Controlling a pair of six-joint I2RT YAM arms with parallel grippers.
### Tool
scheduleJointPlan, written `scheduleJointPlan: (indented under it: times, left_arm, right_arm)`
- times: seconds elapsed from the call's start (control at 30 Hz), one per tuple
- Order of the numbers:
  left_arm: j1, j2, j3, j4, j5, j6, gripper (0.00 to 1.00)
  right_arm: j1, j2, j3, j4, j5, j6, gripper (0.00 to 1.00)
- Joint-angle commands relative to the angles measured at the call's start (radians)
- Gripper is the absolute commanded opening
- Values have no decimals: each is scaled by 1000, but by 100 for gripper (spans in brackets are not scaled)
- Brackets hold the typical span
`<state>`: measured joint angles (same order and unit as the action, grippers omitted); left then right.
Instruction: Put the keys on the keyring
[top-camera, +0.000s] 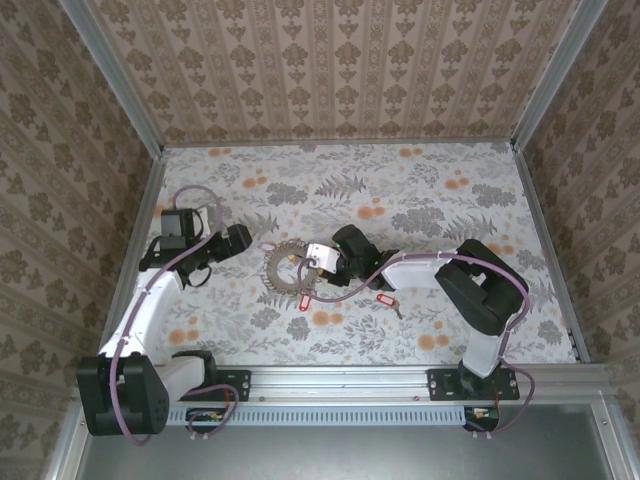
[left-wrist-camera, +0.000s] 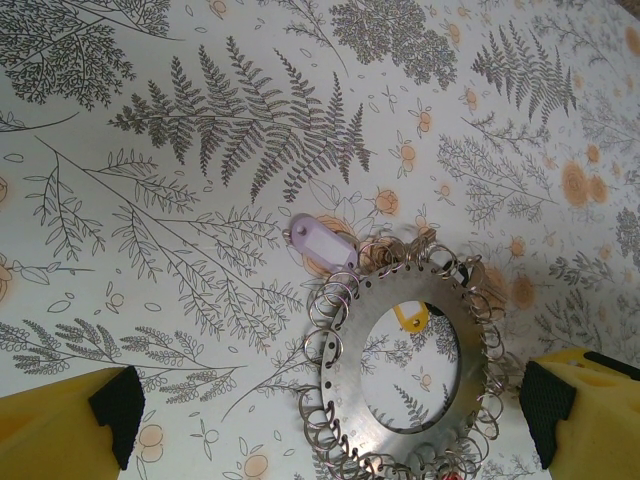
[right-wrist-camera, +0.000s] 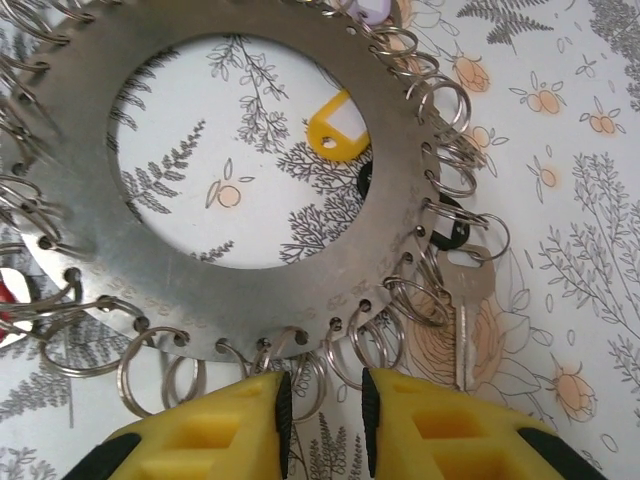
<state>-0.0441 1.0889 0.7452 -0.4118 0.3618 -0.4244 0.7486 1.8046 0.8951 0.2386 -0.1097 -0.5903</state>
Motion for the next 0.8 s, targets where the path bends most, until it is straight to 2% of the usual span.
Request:
scheduleJointPlan:
  times: [0.0,0.07,0.13,0.37,0.6,0.77]
  left_arm:
    - [3,-6,-15,8,3,12,100]
    - [4,-7,-15,9,4,10,100]
    - [3,-7,-15,10,6,10,100]
    - [3,-7,-16,10,11,9,100]
    - [3,-9,-15,10,14,7,100]
    - [4,-9,-15,11,14,7,100]
  right_arm:
    - [1,1,15,0,-83,19,33]
    - [1,-5,11,-8,-111,14,39]
    - [1,-9,5,-8,-123,22,40]
    - [2,13,26,-3,-40,49,30]
    - [3,13,31,-26,-78,42,37]
    - [2,37,72,-63,-59,54,36]
